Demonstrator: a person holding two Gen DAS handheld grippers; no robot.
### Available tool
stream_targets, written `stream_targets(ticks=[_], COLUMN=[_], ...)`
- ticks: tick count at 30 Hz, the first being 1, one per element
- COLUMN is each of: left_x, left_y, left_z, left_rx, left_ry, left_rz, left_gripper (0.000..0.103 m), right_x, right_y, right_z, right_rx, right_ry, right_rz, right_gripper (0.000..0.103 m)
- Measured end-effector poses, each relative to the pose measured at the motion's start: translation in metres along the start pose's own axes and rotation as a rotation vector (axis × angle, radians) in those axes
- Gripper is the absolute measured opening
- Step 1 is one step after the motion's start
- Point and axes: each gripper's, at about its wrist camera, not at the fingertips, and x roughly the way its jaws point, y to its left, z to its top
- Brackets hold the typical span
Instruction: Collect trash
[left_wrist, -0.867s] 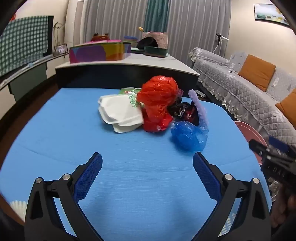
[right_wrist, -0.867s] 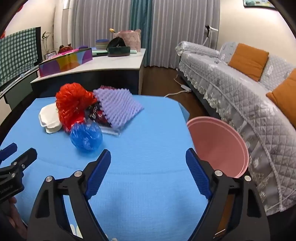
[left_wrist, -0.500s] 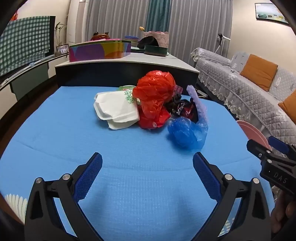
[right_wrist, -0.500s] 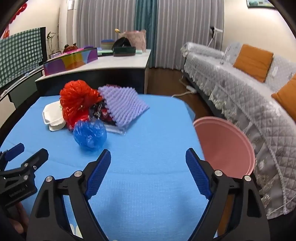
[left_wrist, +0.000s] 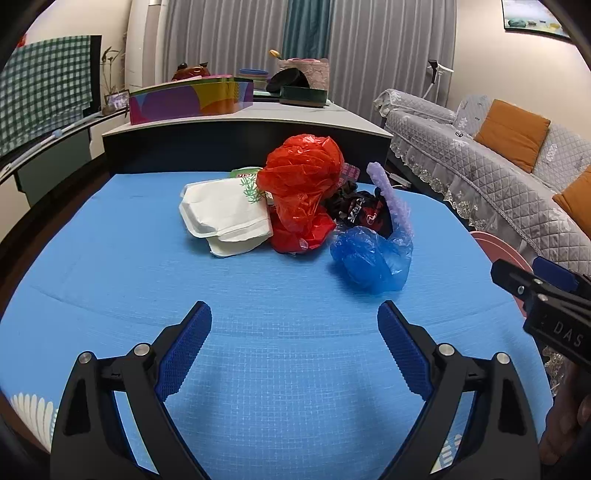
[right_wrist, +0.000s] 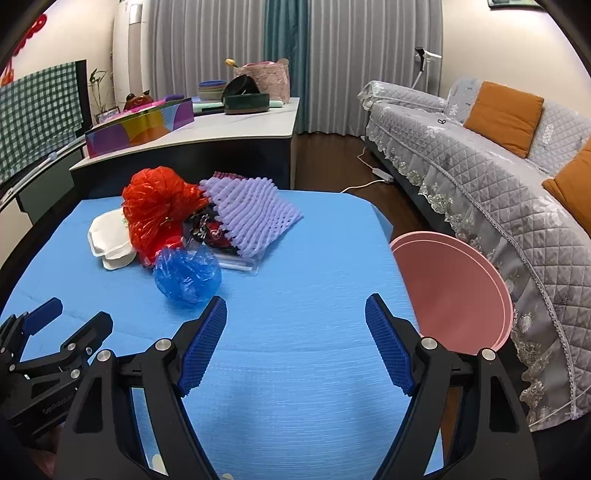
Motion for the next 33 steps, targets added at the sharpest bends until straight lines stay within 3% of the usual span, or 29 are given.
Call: stream_targets(ticks=[33], left_x=[0.0016], left_y=[0.0011], left_z=[-0.0008], left_rx=[0.001], left_ry=[-0.002], left_rz=[0.005], left_gripper=[0.088], right_x=[-0.0036], right_y=[0.0022], right_z=[-0.0008], right_rx=[-0.011], right_ry=[-0.007], right_rz=[-0.006], right_gripper=[0.077])
